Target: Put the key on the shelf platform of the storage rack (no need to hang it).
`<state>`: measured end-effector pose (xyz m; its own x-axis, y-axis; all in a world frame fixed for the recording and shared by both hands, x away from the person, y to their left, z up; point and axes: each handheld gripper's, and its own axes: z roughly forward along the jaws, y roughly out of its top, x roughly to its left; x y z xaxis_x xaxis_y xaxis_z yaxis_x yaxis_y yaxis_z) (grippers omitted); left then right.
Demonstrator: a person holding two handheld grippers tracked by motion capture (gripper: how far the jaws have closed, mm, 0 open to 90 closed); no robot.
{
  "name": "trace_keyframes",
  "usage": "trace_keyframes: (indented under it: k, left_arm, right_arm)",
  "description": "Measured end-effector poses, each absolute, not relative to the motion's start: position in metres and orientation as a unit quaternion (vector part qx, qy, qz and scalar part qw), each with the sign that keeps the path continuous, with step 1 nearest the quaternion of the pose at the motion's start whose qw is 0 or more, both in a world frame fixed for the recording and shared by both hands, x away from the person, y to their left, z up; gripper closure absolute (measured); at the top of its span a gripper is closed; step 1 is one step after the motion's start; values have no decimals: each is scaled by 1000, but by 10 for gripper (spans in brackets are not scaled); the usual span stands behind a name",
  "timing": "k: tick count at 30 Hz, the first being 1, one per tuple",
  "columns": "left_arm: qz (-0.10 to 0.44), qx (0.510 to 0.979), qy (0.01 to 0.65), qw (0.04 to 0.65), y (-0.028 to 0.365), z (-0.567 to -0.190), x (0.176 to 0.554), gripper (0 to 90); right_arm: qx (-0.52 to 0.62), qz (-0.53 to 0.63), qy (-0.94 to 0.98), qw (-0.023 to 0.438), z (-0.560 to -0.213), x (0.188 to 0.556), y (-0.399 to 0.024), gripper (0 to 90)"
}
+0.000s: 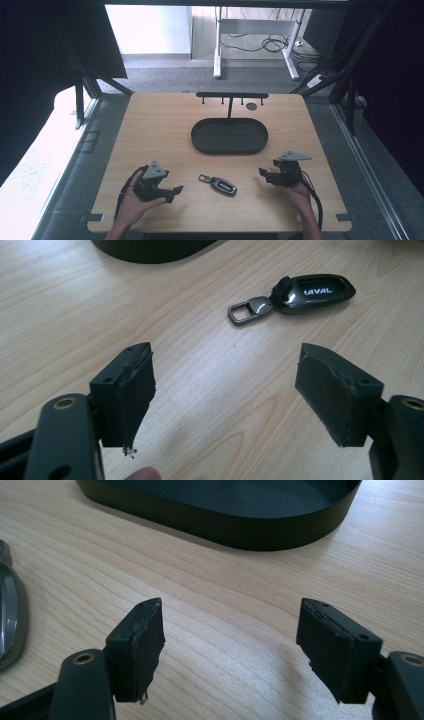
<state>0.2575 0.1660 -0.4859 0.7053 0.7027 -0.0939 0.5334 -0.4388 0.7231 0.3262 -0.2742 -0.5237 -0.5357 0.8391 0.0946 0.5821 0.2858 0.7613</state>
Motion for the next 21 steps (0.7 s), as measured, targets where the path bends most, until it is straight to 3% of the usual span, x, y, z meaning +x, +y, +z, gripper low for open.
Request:
trace_keyframes:
  k: [21]
  left_arm:
    - [92,877,319,348,143,-497,254,232]
  right_arm:
    - [427,374,806,170,-522,323,-272,327]
